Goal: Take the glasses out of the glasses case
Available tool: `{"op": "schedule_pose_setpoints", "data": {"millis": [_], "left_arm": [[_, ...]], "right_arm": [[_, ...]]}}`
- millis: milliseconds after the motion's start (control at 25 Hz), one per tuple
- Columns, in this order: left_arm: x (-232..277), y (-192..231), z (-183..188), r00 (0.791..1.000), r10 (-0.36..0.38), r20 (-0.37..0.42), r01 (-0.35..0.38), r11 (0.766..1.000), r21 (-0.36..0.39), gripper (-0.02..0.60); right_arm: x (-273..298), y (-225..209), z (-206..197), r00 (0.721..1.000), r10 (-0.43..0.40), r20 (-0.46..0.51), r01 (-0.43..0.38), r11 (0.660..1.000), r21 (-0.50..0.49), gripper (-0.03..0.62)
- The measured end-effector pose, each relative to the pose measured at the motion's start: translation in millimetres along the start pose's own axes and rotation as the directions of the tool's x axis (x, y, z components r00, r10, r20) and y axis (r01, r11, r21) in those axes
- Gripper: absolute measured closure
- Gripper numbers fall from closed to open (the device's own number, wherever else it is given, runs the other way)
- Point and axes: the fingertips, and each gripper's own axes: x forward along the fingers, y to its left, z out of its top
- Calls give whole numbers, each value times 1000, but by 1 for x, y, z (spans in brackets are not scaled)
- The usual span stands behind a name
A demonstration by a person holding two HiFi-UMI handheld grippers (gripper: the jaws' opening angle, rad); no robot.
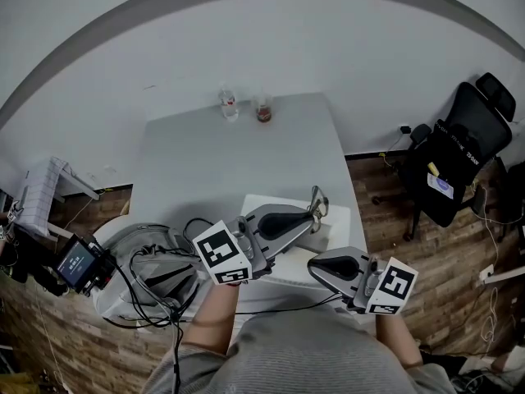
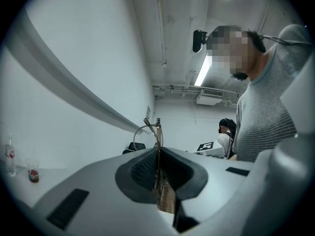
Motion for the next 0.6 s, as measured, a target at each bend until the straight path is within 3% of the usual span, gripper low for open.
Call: {"op": "schedule_pose_setpoints", "data": {"millis": [600], "left_arm": [[7,-11,-1,1000,-23,-17,23,999,26,555]], "right_arm": [[4,14,1,999,31,12,-31,1000,-6,580]]}}
